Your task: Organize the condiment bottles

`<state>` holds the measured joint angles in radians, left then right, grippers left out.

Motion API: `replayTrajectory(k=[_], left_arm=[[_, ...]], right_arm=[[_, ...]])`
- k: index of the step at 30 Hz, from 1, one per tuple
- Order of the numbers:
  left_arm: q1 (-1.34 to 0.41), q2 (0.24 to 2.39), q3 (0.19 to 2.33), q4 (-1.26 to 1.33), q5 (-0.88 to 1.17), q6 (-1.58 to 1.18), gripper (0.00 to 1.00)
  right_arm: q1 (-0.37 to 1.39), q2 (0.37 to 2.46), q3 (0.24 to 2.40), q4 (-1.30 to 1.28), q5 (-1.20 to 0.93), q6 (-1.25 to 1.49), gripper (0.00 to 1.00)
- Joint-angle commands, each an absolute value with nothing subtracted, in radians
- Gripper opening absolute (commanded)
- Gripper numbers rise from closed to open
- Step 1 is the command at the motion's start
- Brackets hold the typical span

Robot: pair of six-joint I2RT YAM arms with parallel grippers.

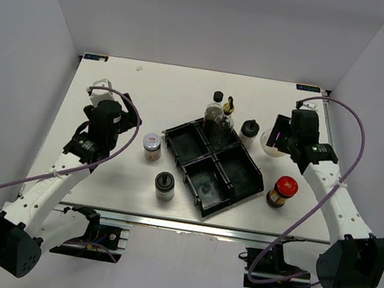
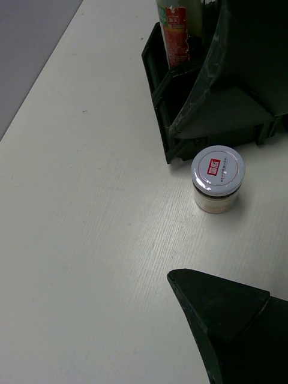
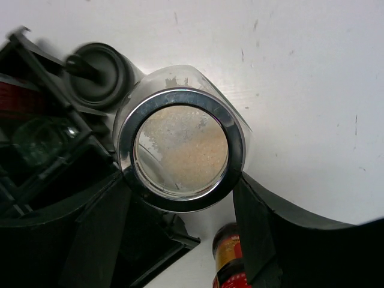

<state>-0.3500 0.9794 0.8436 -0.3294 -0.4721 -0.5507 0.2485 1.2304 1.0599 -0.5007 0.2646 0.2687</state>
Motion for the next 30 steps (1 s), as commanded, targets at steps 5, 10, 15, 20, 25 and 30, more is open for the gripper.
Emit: replayTrajectory(k=[5,10,15,20,25,30], left_arm=[[-0.345,0.94,0.831,-0.318,-0.449,-0.569,0.98],[-0.345,0.936,0.827,-0.319,-0.442,-0.572,0.98],[-0.345,0.927,0.818,-0.314,-0.428,-0.575,0.98],[-0.345,0.927,0.816,-0.318,-0.426,-0.581,0.98],[-0.345,0.928,0.811,-0.316,-0.428,-0.586,0.98],[-0.345,0.943,0.813,-0.316,-0.433,-0.586,0.98]], right_arm=[[0.357,1.117,1.149,-0.538,0.247,0.304,0.05],[0.465,1.075,1.143,-0.564,0.227,0.351,0.05],[0.546,1.061,1.098,-0.549,0.193,0.397,0.05],[0.612,1.1,1.057,-0.529,0.26,0.423,0.05],[0.667,1.086,0.977,-0.474,0.39,0.573,0.05],[0.707,1.101,0.923,-0.419,0.443,0.627,0.06]])
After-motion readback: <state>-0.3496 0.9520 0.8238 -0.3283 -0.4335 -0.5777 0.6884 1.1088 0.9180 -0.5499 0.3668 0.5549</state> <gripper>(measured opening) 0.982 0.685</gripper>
